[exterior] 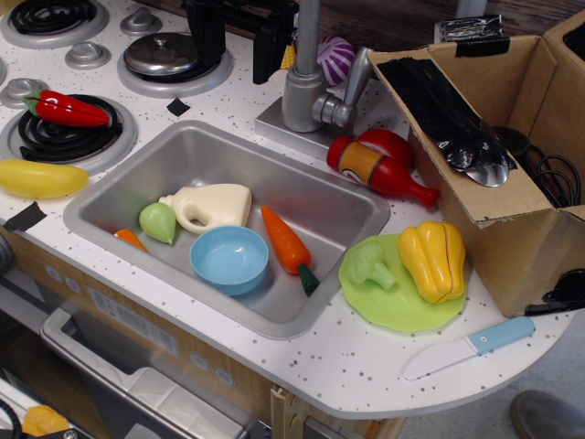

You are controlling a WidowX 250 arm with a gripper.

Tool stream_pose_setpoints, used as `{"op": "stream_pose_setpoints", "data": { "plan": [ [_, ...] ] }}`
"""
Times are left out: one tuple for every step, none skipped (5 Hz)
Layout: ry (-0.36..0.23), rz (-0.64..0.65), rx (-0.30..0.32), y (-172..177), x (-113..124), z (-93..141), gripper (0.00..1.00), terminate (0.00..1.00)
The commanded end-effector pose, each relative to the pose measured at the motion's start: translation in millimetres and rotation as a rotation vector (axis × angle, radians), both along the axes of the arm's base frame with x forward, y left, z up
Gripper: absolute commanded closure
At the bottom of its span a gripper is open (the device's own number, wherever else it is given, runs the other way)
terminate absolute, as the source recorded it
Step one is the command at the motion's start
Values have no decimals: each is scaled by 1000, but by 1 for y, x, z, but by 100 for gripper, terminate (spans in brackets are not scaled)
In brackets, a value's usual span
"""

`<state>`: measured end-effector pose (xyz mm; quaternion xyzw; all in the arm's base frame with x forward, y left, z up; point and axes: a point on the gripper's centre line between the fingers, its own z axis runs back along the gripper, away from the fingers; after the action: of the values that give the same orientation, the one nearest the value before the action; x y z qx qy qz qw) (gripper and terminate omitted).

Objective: Pick up bowl and put in small4fbox

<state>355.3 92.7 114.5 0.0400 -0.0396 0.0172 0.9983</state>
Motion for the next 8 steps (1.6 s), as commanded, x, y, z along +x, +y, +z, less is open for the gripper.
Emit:
{"op": "stream_pose_setpoints", "data": {
  "plan": [
    [0, 0, 0, 0, 0, 0, 0, 0],
    [-14, 187, -2, 1, -23, -18, 0, 0],
    [32, 316, -40, 6, -41, -45, 0, 0],
    [-4, 369, -51, 9, -54, -68, 0, 0],
    [-58, 408, -72, 14, -68, -100, 0, 0],
    [-89, 411, -106, 13, -72, -118, 0, 0],
    [-110, 421, -138, 9, -72, -135, 0, 0],
    [-120, 411, -155, 9, -69, -148, 0, 0]
  ]
}}
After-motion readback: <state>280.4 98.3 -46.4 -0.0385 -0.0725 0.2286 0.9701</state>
